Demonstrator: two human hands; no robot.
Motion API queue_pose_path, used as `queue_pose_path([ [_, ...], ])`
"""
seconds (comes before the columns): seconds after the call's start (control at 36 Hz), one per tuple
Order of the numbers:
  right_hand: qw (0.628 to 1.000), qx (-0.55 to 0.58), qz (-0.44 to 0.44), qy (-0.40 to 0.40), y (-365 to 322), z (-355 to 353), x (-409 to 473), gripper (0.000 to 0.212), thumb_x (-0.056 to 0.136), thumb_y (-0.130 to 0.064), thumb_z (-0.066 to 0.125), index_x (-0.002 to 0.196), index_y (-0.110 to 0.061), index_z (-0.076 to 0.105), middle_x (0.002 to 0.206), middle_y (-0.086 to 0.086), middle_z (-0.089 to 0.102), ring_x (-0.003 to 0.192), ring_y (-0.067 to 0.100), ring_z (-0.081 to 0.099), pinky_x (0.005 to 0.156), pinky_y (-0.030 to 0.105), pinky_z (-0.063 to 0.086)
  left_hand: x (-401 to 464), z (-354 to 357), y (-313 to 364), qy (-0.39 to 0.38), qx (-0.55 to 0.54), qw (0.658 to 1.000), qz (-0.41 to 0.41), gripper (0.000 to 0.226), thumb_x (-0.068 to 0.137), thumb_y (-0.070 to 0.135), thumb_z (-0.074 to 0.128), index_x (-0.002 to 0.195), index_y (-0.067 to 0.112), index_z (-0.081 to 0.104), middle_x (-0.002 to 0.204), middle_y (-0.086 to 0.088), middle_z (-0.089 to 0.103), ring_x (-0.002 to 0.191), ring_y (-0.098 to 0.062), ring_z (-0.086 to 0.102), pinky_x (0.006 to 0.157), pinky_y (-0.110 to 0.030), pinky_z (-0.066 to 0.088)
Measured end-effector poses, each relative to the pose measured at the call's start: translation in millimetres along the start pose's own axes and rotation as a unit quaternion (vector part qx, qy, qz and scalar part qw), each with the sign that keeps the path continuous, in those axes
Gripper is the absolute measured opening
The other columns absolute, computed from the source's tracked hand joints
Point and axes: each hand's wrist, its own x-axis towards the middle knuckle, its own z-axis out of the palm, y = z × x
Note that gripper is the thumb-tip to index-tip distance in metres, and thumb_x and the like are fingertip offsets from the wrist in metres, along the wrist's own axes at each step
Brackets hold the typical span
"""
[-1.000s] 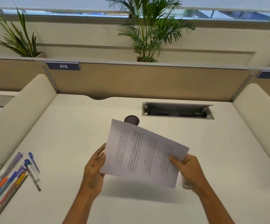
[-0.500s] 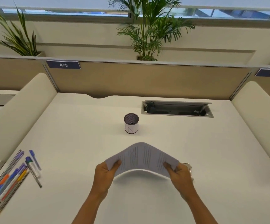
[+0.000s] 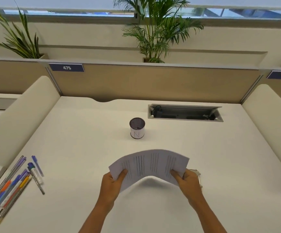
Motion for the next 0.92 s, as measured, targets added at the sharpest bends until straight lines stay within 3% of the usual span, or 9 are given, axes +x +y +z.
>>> queue_pose_path([
  [0.06, 0.999, 0.018, 0.011, -0.03, -9.8, -9.3, 6.9, 0.011, 0.091, -0.012, 0.08, 0.102, -0.014, 0.081, 0.085, -0.02, 0.081, 0.082, 0.005, 0.078, 0.069, 0.014, 0.058, 1.5, -3.8, 4.3, -0.014, 0.003, 1.0, 0.003, 0.006, 0.096, 0.025, 0.075, 0.102, 0.027, 0.077, 0.092, 0.011, 0.084, 0.083, -0.011, 0.079, 0.07, -0.025, 0.062],
  [0.11, 0.996, 0.041, 0.029, -0.072, -17.7, -20.8, 15.3, 0.019, 0.091, -0.015, 0.081, 0.11, -0.01, 0.081, 0.099, -0.003, 0.084, 0.093, 0.02, 0.081, 0.079, 0.034, 0.066, 3.7, -7.9, 6.7, -0.019, 0.008, 1.0, -0.002, 0.006, 0.098, 0.025, 0.074, 0.103, 0.026, 0.077, 0.094, 0.01, 0.084, 0.083, -0.012, 0.08, 0.066, -0.024, 0.062],
  [0.19, 0.984, 0.102, 0.082, -0.12, -22.8, -33.9, 24.8, 0.023, 0.094, -0.014, 0.076, 0.113, -0.001, 0.077, 0.109, 0.017, 0.081, 0.102, 0.038, 0.078, 0.094, 0.054, 0.062, 5.5, -13.1, 1.4, -0.009, 0.02, 1.0, -0.01, 0.007, 0.099, 0.028, 0.071, 0.104, 0.025, 0.075, 0.091, 0.008, 0.084, 0.083, -0.02, 0.081, 0.066, -0.028, 0.063],
  [0.31, 0.96, 0.202, 0.15, -0.121, -20.1, -31.7, 20.1, 0.032, 0.095, -0.027, 0.07, 0.12, -0.007, 0.076, 0.122, 0.018, 0.077, 0.109, 0.033, 0.072, 0.085, 0.043, 0.06, 1.8, -12.1, -7.6, 0.012, 0.002, 1.0, -0.025, 0.008, 0.1, 0.027, 0.07, 0.107, 0.023, 0.073, 0.087, 0.004, 0.084, 0.077, -0.022, 0.08, 0.064, -0.032, 0.062],
  [0.42, 0.912, 0.354, 0.176, -0.105, -14.0, -14.7, 4.2, 0.045, 0.104, -0.029, 0.059, 0.137, 0.0, 0.065, 0.136, 0.024, 0.068, 0.127, 0.043, 0.063, 0.103, 0.061, 0.054, -4.0, -5.0, -16.6, 0.045, -0.049, 0.997, -0.05, 0.01, 0.1, 0.023, 0.071, 0.108, 0.018, 0.073, 0.09, 0.0, 0.084, 0.084, -0.027, 0.08, 0.067, -0.037, 0.062],
  [0.56, 0.875, 0.449, 0.167, -0.075, -25.4, 20.6, -20.6, 0.042, 0.1, -0.029, 0.06, 0.137, -0.01, 0.064, 0.135, 0.016, 0.071, 0.114, 0.031, 0.071, 0.094, 0.049, 0.059, -9.5, 9.4, -20.8, 0.063, -0.097, 0.991, -0.061, 0.008, 0.099, 0.021, 0.072, 0.107, 0.021, 0.072, 0.099, 0.0, 0.082, 0.092, -0.028, 0.078, 0.073, -0.038, 0.062],
  [0.69, 0.897, 0.408, 0.165, -0.031, -29.8, 41.8, -32.2, 0.034, 0.099, -0.019, 0.066, 0.131, -0.006, 0.065, 0.128, 0.014, 0.075, 0.11, 0.031, 0.074, 0.098, 0.054, 0.057, -13.8, 22.4, -21.0, 0.073, -0.121, 0.989, -0.055, 0.006, 0.1, 0.02, 0.071, 0.105, 0.024, 0.07, 0.103, 0.0, 0.08, 0.094, -0.027, 0.076, 0.077, -0.039, 0.061],
  [0.81, 0.934, 0.325, 0.148, 0.025, -30.9, 55.9, -43.0, 0.024, 0.1, -0.01, 0.068, 0.123, -0.015, 0.071, 0.116, 0.004, 0.081, 0.107, 0.027, 0.076, 0.083, 0.047, 0.063, -19.2, 35.5, -22.1, 0.078, -0.131, 0.987, -0.052, 0.008, 0.101, 0.018, 0.07, 0.104, 0.025, 0.069, 0.105, 0.003, 0.078, 0.095, -0.023, 0.075, 0.077, -0.036, 0.059],
  [0.92, 0.943, 0.283, 0.157, 0.079, -27.7, 65.5, -49.2, 0.019, 0.102, -0.011, 0.066, 0.116, -0.022, 0.072, 0.107, -0.006, 0.082, 0.1, 0.021, 0.078, 0.077, 0.04, 0.062, -26.6, 52.6, -26.5, 0.086, -0.132, 0.986, -0.061, 0.021, 0.102, 0.017, 0.069, 0.123, 0.016, 0.069, 0.11, 0.001, 0.078, 0.098, -0.023, 0.075, 0.074, -0.033, 0.058],
])
